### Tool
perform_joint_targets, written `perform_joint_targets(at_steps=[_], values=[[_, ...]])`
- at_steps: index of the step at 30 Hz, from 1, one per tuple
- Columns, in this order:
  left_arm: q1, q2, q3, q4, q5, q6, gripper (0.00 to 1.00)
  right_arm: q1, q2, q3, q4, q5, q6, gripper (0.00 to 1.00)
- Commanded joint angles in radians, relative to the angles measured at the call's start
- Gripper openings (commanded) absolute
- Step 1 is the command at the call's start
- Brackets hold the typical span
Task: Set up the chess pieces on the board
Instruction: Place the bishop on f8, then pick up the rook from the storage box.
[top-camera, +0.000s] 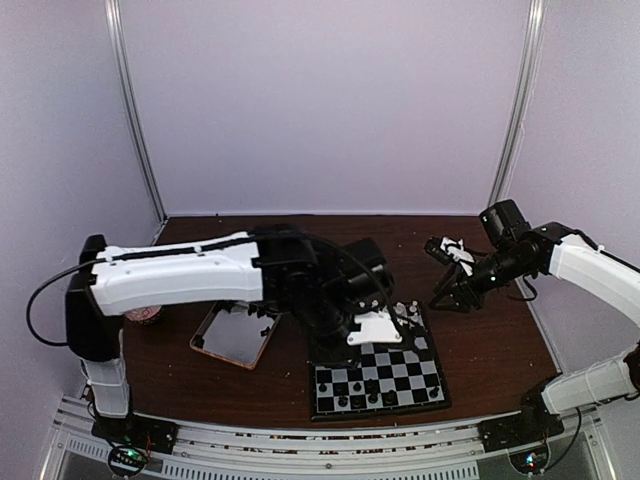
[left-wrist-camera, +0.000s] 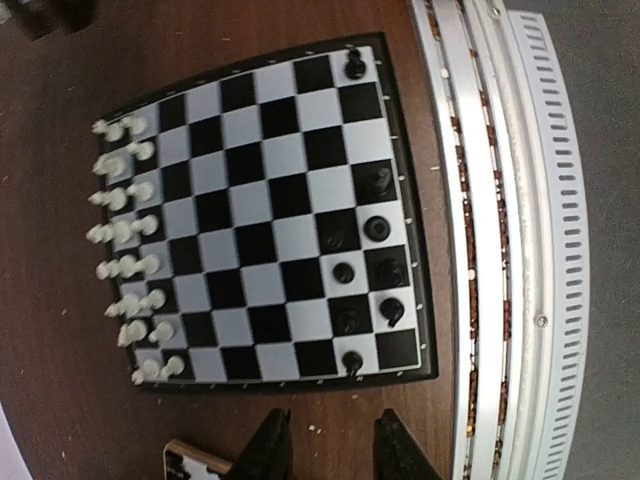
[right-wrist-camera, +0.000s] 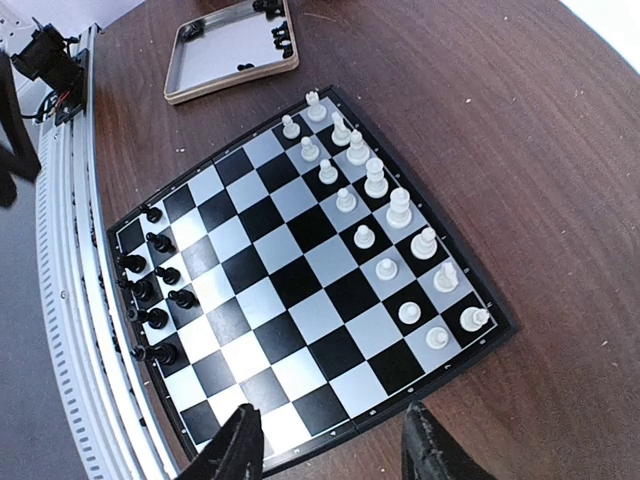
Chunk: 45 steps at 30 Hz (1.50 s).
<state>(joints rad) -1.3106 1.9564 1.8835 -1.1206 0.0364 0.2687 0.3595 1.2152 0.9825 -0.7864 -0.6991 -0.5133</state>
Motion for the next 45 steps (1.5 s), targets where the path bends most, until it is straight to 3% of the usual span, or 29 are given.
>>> perform_joint_targets(at_steps=[1, 5, 8, 9, 14, 17, 23, 29, 39, 45], values=[[0.115, -0.197, -0.152, 0.113, -0.041, -0.106, 0.30, -0.006, -0.067, 0.127, -0.038, 0.053, -0.022, 0.48], [0.272, -0.328, -0.312, 0.215, -0.104, -0.229, 0.37, -0.008, -0.106, 0.199, 0.041, 0.191, 0.076, 0.52], [0.396, -0.383, -0.425, 0.279, -0.116, -0.287, 0.41, -0.041, -0.083, 0.228, 0.105, 0.248, 0.183, 0.98], [0.440, -0.390, -0.455, 0.302, -0.112, -0.302, 0.42, -0.060, -0.062, 0.234, 0.109, 0.202, 0.194, 1.00], [0.628, -0.366, -0.568, 0.384, -0.113, -0.414, 0.45, -0.073, 0.044, 0.242, 0.050, 0.065, 0.138, 0.99], [0.705, -0.330, -0.595, 0.409, -0.106, -0.476, 0.40, -0.073, 0.049, 0.190, 0.095, 0.058, 0.137, 0.89], [0.719, -0.247, -0.595, 0.431, -0.126, -0.493, 0.35, -0.073, 0.022, 0.080, 0.176, 0.077, 0.127, 0.83], [0.721, -0.206, -0.617, 0.465, -0.149, -0.537, 0.41, -0.073, 0.047, 0.080, 0.179, 0.064, 0.121, 0.81], [0.740, -0.225, -0.678, 0.420, -0.274, -0.601, 0.39, -0.073, 0.079, 0.084, 0.173, 0.032, 0.116, 0.77], [0.767, -0.212, -0.691, 0.433, -0.227, -0.570, 0.35, -0.073, 0.084, 0.087, 0.169, 0.021, 0.113, 0.76]])
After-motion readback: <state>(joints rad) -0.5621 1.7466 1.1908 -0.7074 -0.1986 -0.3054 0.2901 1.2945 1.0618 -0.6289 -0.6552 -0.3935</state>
